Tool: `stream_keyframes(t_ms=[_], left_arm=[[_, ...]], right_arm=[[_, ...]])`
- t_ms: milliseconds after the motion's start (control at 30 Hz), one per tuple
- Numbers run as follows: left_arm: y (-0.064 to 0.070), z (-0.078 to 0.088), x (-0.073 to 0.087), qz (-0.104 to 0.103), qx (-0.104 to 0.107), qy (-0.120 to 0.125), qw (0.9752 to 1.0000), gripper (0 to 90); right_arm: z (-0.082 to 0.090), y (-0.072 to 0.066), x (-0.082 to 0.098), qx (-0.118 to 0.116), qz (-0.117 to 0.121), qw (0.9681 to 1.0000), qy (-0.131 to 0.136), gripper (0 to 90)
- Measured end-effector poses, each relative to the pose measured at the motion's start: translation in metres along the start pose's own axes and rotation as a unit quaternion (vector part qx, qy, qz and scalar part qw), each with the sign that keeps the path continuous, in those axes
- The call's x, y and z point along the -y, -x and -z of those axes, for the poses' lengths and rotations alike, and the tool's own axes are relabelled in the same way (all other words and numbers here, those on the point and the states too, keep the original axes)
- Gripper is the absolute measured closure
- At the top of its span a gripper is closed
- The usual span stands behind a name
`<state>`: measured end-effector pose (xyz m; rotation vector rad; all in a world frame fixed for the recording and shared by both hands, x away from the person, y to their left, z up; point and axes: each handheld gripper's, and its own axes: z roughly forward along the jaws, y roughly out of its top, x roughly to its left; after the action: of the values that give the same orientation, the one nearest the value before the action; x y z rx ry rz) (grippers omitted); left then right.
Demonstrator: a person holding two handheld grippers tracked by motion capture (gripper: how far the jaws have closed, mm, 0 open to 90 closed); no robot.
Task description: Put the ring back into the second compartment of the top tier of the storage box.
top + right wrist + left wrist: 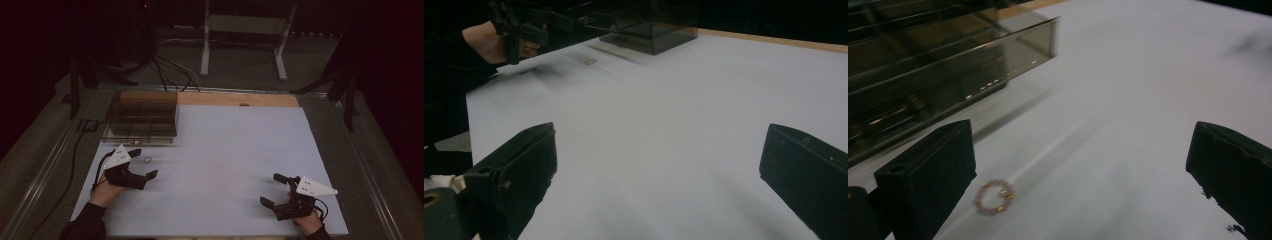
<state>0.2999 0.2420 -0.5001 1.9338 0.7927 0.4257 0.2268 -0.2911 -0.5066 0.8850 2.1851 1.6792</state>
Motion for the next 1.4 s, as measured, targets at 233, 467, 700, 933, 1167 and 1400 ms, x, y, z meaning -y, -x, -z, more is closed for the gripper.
stream_keyframes(t_ms=[233,467,700,933,1167,1400], left_arm=[[-0.009,-0.002,0.002,0.018,-0.036,-0.015,0.9991,3.4],[-0.015,-0.008,0.004,0.029,-0.065,-0.056,0.9959,7.2],[-0.022,-0.011,0.004,0.051,-0.116,-0.07,0.9895,22.6],[-0.027,-0.013,0.003,0.064,-0.132,-0.082,0.9858,42.7],[-0.031,-0.021,0.005,0.07,-0.139,-0.102,0.9826,55.5],[-0.03,-0.028,0.006,0.057,-0.14,-0.122,0.981,64.0]], right_arm=[[0.0,0.001,0.0,0.0,-0.001,1.0,0.0,1.8],[0.001,0.001,0.0,0.001,-0.001,1.0,0.002,1.8],[0.001,0.001,0.0,0.001,-0.001,1.0,0.003,1.8],[0.001,0.001,0.0,0.002,-0.002,1.0,0.003,1.8],[0.002,0.001,0.001,0.002,-0.002,1.0,0.003,1.8],[0.002,0.002,0.001,0.002,-0.003,1.0,0.002,1.8]])
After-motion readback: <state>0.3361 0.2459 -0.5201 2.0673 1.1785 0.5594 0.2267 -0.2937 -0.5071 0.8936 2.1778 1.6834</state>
